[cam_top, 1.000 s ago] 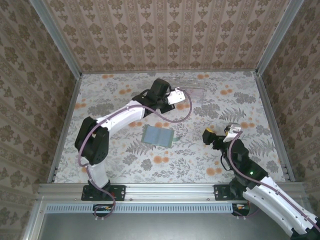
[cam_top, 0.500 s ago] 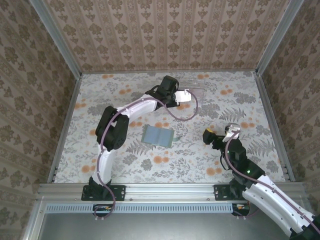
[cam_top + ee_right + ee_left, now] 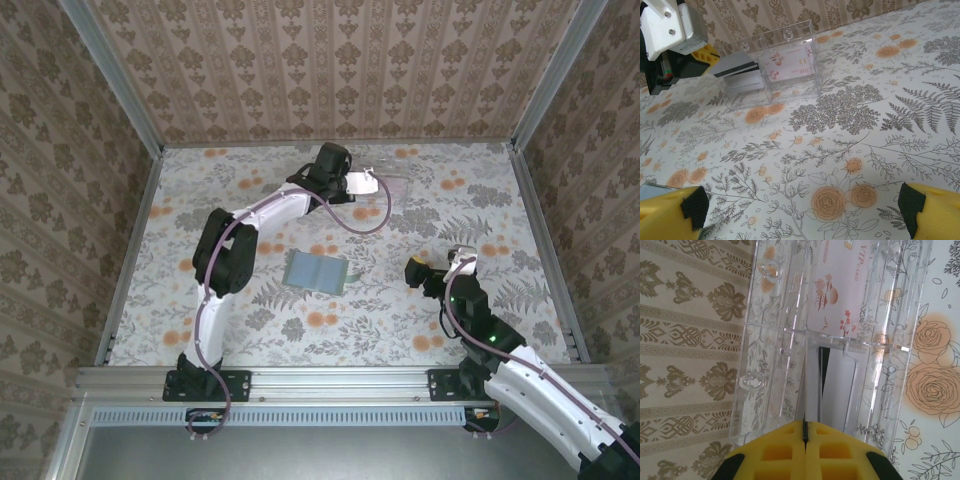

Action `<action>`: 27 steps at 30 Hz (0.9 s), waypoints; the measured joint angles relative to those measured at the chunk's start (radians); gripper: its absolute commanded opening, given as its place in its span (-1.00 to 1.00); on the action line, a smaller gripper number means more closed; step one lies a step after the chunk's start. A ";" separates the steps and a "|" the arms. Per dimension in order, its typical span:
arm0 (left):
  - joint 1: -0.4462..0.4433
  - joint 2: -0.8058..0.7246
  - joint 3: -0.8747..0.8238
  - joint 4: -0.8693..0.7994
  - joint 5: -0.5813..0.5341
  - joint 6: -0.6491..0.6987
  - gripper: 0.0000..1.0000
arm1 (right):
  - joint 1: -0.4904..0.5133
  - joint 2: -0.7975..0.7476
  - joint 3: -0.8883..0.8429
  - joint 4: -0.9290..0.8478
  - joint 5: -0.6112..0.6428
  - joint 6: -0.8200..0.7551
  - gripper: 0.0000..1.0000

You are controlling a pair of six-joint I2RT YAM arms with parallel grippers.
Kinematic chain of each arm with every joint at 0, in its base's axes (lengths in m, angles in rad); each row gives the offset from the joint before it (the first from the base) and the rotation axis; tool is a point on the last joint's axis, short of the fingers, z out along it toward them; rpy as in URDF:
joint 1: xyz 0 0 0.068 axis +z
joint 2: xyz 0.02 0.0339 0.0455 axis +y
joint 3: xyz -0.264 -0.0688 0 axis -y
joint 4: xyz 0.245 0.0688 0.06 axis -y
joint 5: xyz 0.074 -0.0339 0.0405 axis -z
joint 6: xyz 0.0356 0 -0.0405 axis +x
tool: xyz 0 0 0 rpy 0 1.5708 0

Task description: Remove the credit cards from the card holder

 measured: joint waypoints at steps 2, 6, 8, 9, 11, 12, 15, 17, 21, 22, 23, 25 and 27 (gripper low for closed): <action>0.000 0.013 0.000 0.007 0.000 0.003 -1.00 | -0.003 0.004 0.000 0.006 -0.002 0.000 1.00; 0.000 0.038 0.000 0.007 0.004 0.004 -1.00 | -0.008 0.011 0.000 0.020 -0.011 0.003 1.00; 0.000 0.046 0.000 0.007 0.005 0.004 -1.00 | -0.011 0.015 0.000 0.020 -0.017 0.003 1.00; 0.000 0.049 0.000 0.007 0.005 0.006 -1.00 | -0.012 0.016 0.000 0.021 -0.018 0.003 1.00; 0.000 0.054 0.000 0.007 0.004 0.007 -1.00 | -0.013 0.016 0.000 0.021 -0.022 0.004 1.00; 0.000 0.056 0.000 0.007 0.004 0.007 -1.00 | -0.013 0.016 0.000 0.022 -0.022 0.004 1.00; 0.000 0.056 0.000 0.007 0.004 0.010 -1.00 | -0.018 0.016 0.000 0.022 -0.022 0.004 1.00; 0.000 0.056 0.003 0.007 0.003 0.011 -1.00 | -0.020 0.016 0.000 0.022 -0.023 0.004 1.00; 0.001 0.056 0.017 0.008 -0.002 0.015 -1.00 | -0.024 0.019 0.000 0.023 -0.029 0.006 1.00; 0.001 0.056 0.020 0.008 -0.004 0.018 -1.00 | -0.025 0.021 0.000 0.023 -0.029 0.007 1.00; 0.001 0.056 0.023 0.009 -0.008 0.022 -1.00 | -0.025 0.023 0.000 0.023 -0.030 0.007 1.00; 0.001 0.056 0.026 0.010 -0.014 0.031 -1.00 | -0.027 0.025 0.000 0.023 -0.036 0.007 1.00; 0.001 0.056 0.028 0.013 -0.021 0.045 -1.00 | -0.029 0.025 -0.001 0.023 -0.041 0.008 1.00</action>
